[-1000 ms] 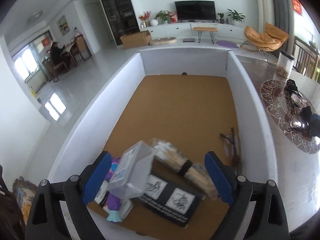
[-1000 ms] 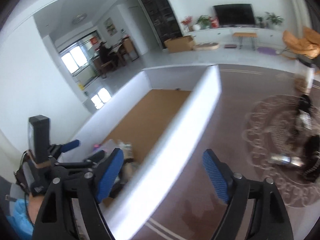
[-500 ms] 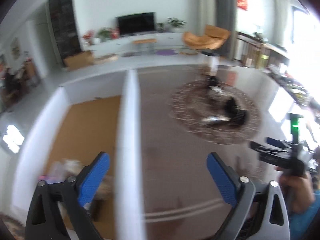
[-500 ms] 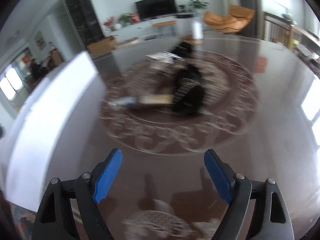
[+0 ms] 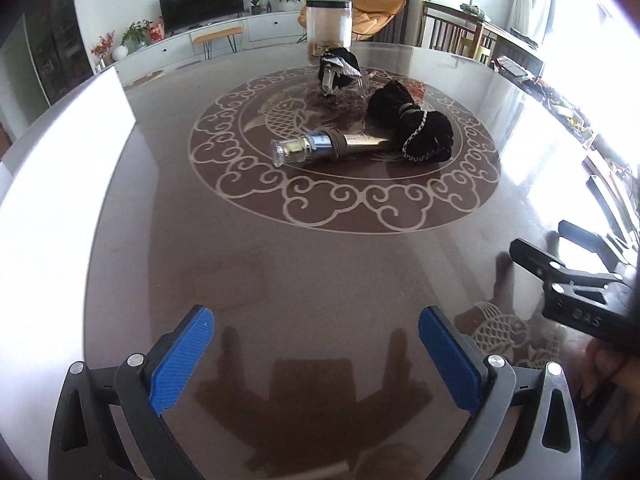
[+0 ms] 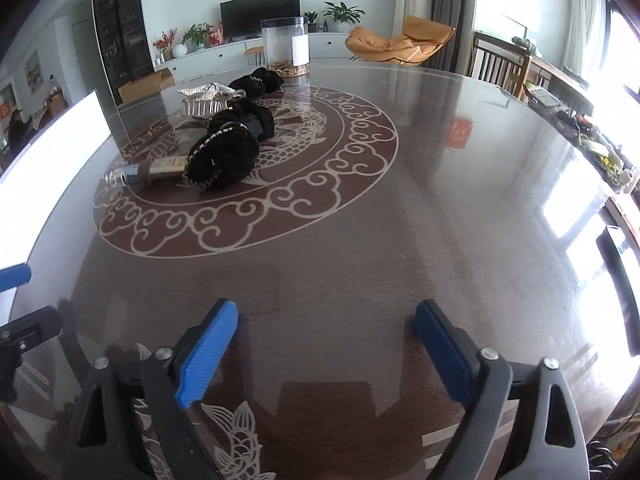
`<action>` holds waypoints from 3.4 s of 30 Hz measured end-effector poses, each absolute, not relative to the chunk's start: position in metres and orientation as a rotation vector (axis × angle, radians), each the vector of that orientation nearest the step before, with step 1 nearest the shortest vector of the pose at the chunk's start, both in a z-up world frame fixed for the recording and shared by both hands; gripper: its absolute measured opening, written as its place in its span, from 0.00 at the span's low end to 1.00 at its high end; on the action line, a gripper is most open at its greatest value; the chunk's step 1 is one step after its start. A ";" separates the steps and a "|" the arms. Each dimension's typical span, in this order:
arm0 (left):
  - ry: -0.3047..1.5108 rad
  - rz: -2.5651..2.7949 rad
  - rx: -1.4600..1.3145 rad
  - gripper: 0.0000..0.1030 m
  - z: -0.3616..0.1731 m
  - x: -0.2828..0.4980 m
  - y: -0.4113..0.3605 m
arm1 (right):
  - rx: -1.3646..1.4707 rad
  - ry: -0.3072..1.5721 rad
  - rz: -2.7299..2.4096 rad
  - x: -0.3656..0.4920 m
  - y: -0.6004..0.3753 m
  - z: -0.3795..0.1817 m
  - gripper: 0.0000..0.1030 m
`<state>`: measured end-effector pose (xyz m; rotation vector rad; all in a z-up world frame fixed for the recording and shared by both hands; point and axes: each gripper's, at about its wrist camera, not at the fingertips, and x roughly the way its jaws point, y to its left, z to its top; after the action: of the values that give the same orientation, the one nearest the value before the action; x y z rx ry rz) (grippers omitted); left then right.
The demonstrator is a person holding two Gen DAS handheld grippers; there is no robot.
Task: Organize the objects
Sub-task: 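Move both empty tools back over the table, then reach the right tool to a black velvet pouch and grasp it, then grasp the silver-capped cosmetic tube with the left tool while the right tool holds the pouch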
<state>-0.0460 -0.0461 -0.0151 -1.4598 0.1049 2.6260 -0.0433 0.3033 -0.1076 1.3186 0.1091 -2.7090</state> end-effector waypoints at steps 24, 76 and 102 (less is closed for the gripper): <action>0.115 2.642 -1.416 1.00 -0.036 -0.067 -0.039 | 1.341 0.112 -2.698 -0.045 0.303 -0.109 1.00; 0.152 2.599 -1.393 1.00 -0.036 -0.078 -0.050 | 1.434 0.064 -2.582 -0.150 0.287 -0.077 0.32; 0.897 2.339 -1.346 1.00 -0.005 -0.147 -0.001 | 1.352 0.107 -2.697 -0.063 0.322 -0.105 0.93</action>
<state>-0.1470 -0.0014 -0.0047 -1.3461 0.8970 2.3387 -0.0628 0.3224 -0.1053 1.3518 0.1069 -2.6974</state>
